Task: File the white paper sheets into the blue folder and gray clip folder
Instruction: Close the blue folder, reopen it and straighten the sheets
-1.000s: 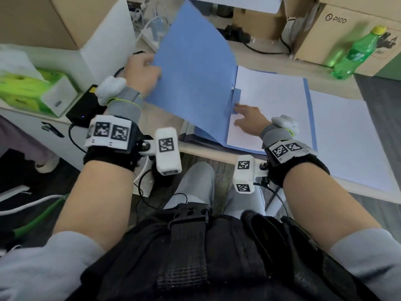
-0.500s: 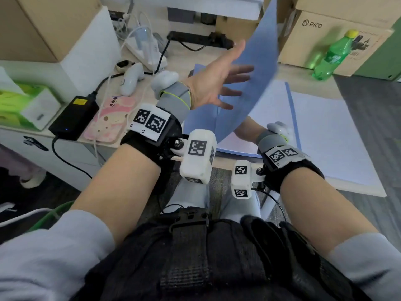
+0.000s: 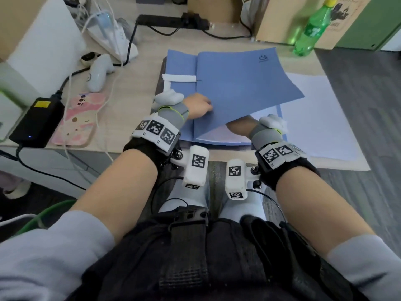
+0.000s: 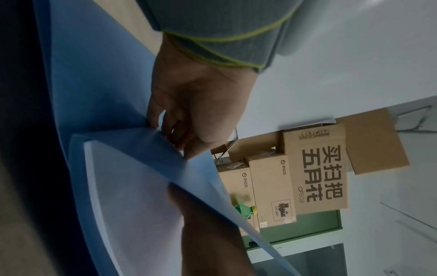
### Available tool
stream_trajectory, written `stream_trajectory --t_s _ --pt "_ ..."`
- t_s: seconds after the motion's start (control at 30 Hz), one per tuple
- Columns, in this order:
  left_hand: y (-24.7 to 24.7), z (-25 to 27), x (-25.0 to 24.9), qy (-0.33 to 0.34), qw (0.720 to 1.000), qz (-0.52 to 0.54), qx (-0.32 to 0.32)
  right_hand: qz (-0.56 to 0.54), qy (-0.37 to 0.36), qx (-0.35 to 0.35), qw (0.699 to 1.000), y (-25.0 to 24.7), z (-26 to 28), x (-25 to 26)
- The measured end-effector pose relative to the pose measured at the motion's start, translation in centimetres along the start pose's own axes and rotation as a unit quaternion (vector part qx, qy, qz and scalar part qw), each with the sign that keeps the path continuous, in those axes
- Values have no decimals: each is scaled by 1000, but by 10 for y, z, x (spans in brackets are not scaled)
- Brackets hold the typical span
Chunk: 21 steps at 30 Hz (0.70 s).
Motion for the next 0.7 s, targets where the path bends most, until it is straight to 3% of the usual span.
stream_trajectory --t_s 0.03,0.1,0.17,0.23,0.27,0.33,0.43,0.5,0.6,0.7 --pt "4 -1 -4 7 999 -36 -1 -66 28 -32 997 -5 -8 -14" --pt "2 -3 -4 10 995 -99 -10 -112 15 -112 987 -15 -14 -28" --pt "4 -7 -3 10 992 -120 -20 -165 -53 -227 958 -31 -2 -39" --pt "8 -11 -1 1 990 -140 -30 -282 -68 -343 893 -45 13 -62" --pt "8 -12 -1 -3 987 -154 -38 -319 -32 -389 863 -51 18 -77" --pt "11 -13 -1 -6 982 -181 -47 -388 40 -430 814 -58 25 -104" --pt "13 -11 -5 -9 977 -202 -67 -465 68 -462 752 -63 34 -125" --pt "12 -11 -5 -17 976 -203 -71 -425 57 -465 774 -65 35 -126" --pt "10 -14 -3 -20 979 -184 -82 -280 54 -432 856 -68 30 -111" --pt "6 -15 -1 -23 982 -159 -96 -194 22 -372 908 -63 13 -88"
Point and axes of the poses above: each hand's wrist, its own z-axis away from the middle knuckle, its own y-axis out of the palm, x = y × z, the point moved 6 cm from there along -z, towards the middle knuckle, and after that the axes turned 9 degrees about z, right-handed, at the moved point
